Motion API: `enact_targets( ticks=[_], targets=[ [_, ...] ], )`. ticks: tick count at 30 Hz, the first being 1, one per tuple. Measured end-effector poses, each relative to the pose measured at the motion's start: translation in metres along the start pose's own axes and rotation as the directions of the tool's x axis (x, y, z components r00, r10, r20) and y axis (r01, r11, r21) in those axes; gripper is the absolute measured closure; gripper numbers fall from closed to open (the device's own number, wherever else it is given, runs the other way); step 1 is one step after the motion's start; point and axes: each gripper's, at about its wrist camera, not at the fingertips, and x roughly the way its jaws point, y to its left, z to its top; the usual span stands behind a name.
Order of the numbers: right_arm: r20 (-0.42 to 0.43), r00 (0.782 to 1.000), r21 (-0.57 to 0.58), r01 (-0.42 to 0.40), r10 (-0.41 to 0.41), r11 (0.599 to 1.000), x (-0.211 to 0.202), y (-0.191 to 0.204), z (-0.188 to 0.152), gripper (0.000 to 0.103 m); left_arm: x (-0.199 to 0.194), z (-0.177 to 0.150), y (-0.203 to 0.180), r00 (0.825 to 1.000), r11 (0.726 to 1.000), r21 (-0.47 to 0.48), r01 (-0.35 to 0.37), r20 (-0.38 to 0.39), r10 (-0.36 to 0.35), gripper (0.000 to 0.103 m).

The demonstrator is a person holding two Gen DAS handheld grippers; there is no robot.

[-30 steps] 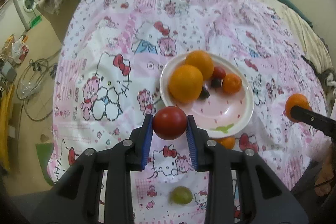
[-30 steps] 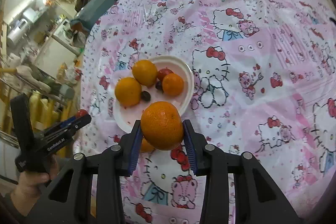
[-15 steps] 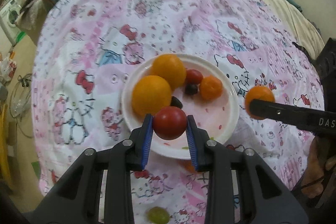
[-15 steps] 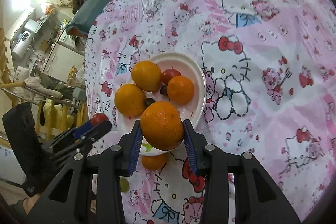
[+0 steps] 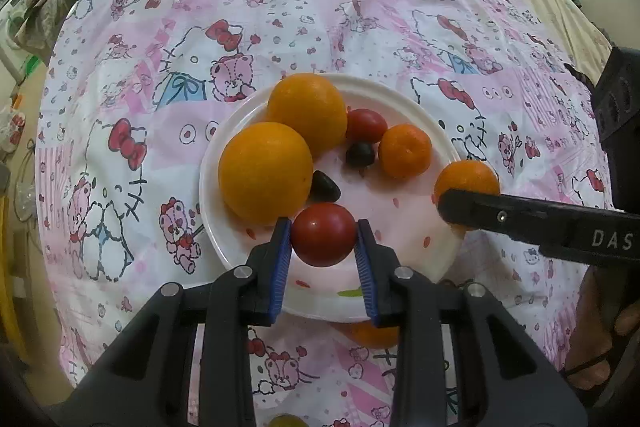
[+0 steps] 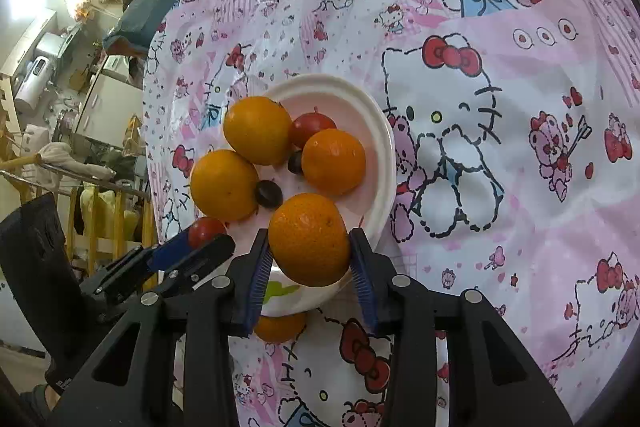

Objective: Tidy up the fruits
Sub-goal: 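Carry the tomato and tangerine over the plate with both grippers, then open both grippers to release the tomato and tangerine onto the plate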

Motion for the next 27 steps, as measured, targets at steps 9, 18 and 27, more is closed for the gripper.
enact_targets(
  ticks=[9,18,27],
  targets=[
    [-0.014,1.000,0.004,-0.021,0.021,1.000,0.004,0.001,-0.001,0.061,0.001,0.004,0.002,1.000,0.999,-0.026,0.022,0.011,-0.021,0.075],
    [0.004,0.999,0.013,-0.033,0.033,0.999,0.000,-0.001,0.001,0.059,0.003,0.005,0.003,1.000,0.999,-0.034,0.014,0.008,-0.013,0.075],
    [0.072,0.995,0.042,-0.072,0.069,0.997,-0.020,-0.007,0.005,0.040,0.005,0.007,0.005,1.000,0.999,-0.049,0.008,0.000,-0.008,0.042]
  ],
)
